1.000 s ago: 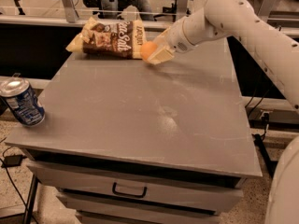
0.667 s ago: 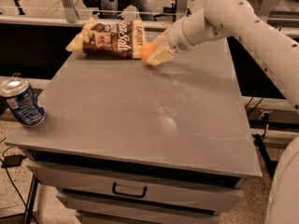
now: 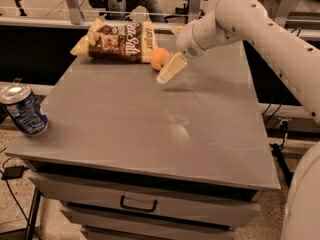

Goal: Move orange near brown chip bag

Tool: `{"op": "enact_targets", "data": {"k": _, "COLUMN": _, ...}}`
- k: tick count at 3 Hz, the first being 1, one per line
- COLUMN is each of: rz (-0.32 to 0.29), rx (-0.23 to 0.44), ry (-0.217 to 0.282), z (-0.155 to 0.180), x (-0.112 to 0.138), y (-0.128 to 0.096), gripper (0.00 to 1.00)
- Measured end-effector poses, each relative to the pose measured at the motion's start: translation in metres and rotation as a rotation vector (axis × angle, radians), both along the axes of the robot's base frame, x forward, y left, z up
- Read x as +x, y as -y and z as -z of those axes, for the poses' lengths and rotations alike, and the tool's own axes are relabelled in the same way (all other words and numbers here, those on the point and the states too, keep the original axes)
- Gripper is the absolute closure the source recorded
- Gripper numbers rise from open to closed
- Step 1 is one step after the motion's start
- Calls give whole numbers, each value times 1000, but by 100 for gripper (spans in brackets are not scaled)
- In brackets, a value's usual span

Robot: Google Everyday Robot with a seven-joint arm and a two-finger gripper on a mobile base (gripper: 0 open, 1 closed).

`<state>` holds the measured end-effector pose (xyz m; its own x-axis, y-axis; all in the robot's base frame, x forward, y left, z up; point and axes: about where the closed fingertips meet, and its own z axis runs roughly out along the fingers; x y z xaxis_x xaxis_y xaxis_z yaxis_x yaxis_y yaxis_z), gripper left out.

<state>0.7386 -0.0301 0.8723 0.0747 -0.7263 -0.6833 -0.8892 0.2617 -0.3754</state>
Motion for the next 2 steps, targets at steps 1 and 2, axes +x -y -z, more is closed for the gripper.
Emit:
{"op": "enact_targets", "data": {"k": 1, "rz": 0, "rx": 0, "ry": 0, "z": 0, "x": 0, "y": 0, "gripper": 0}}
{"op": "enact_targets", "data": {"k": 2, "rz": 20, "rx": 10, "ry": 7, "z": 0, "x": 1, "y": 7, "gripper": 0}}
